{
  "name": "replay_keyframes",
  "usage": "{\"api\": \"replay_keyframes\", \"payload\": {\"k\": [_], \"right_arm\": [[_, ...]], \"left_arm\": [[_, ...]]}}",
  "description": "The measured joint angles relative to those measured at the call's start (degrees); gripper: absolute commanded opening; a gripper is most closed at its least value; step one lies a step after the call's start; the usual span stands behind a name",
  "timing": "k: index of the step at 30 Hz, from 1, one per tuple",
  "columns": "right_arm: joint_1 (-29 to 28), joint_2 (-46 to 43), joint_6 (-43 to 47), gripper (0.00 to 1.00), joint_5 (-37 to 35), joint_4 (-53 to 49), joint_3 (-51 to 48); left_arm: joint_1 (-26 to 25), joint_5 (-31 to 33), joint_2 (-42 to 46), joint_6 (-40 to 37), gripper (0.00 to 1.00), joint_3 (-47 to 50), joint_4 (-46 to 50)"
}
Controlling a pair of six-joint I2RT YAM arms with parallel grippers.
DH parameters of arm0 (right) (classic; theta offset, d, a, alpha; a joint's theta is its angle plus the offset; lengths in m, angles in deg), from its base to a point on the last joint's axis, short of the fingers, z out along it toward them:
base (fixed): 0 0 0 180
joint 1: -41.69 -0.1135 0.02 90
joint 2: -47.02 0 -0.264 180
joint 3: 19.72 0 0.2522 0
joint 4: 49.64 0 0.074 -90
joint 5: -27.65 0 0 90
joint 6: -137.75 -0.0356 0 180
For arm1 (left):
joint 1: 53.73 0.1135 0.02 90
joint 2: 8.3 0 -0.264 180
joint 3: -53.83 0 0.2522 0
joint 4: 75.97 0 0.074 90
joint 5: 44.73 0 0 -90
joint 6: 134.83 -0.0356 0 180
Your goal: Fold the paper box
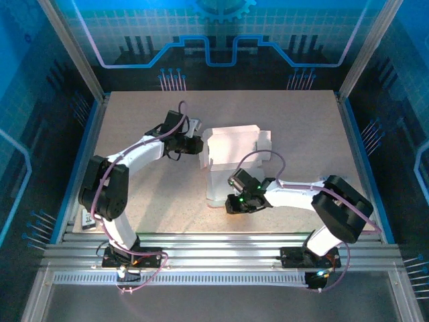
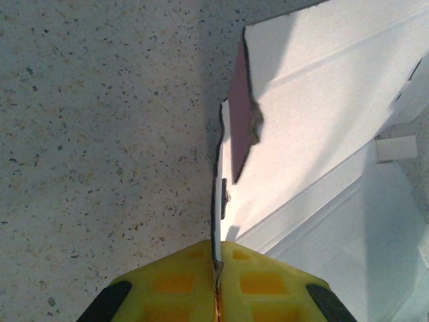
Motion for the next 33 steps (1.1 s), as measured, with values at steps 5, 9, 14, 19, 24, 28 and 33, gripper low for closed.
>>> {"api": "replay_keyframes", "payload": {"k": [5, 9, 14, 19, 24, 28, 33], "right_arm": [[0.0, 1.44, -0.24, 0.21, 0.04, -2.23, 2.01], [-0.04, 2.71, -0.22, 0.2, 0.24, -4.04, 3.78], [-0.04, 4.04, -0.04, 0.19, 0.63, -6.16, 5.86], [-0.07, 5.42, 0.52, 0.18, 1.57, -7.21, 7.72], [-0.11, 7.04, 0.92, 0.17, 3.06, -7.23, 9.38], [-0.13, 7.72, 1.11, 0.17, 4.15, -6.54, 9.9], [-0.17, 8.37, 1.31, 0.18, 5.4, -4.98, 10.16]], "left_arm": [[-0.7, 1.22, 1.51, 0.72, 0.1, 2.67, -2.32], [-1.88, 1.88, 2.82, 1.92, 0.1, 4.2, -3.48], [-3.32, 2.62, 3.69, 3.23, 0.1, 4.96, -4.04], [-5.01, 3.26, 3.98, 3.45, 0.1, 5.18, -4.39], [-5.42, 3.39, 3.98, 4.76, 0.11, 5.62, -4.96], [-5.75, 3.52, 3.98, 5.53, 0.11, 6.01, -5.86], [-6.47, 3.56, 4.0, 6.62, 0.11, 7.08, -7.69]]}}
